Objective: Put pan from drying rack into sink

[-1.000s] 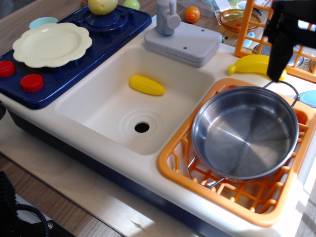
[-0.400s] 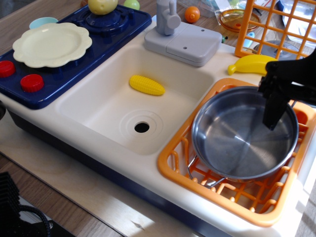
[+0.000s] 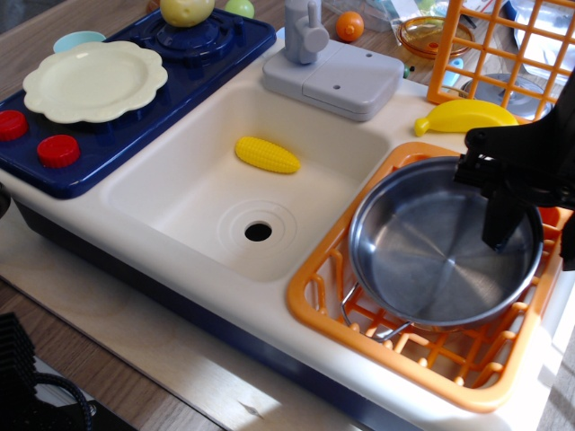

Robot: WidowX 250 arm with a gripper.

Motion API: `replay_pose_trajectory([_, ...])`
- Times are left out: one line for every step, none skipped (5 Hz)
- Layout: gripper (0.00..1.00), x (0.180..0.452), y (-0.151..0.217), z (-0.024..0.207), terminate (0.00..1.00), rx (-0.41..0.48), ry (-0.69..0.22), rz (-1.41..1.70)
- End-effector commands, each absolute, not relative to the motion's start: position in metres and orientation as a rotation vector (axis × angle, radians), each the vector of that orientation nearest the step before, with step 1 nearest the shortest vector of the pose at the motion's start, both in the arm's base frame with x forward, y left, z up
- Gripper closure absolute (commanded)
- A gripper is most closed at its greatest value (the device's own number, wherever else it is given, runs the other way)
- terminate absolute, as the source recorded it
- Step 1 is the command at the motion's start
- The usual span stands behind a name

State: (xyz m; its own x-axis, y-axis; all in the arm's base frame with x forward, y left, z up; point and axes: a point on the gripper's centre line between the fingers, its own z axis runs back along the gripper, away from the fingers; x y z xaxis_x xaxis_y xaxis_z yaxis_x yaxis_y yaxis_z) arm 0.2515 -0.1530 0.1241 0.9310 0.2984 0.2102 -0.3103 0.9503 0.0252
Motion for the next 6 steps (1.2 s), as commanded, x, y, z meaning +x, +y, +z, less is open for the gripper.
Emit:
replay_pose_trajectory([1.0, 0.256, -0.151, 0.137, 0.0, 0.034, -0.247, 0.314])
replay_pose_trajectory([1.0, 0.258, -0.155, 0.161, 0.0, 0.081, -0.229, 0.306])
replay_pose_trajectory([1.0, 0.258, -0.157, 0.184, 0.0, 0.113, -0.204, 0.312])
replay_pose_trajectory([1.0, 0.252, -0.149, 0.206, 0.0, 0.188, -0.192, 0.299])
replay_pose_trajectory([1.0, 0.24, -0.124, 0.204, 0.0, 0.239, -0.227, 0.26])
replay_pose_trajectory([1.0, 0.231, -0.093, 0.189, 0.0, 0.262, -0.254, 0.189])
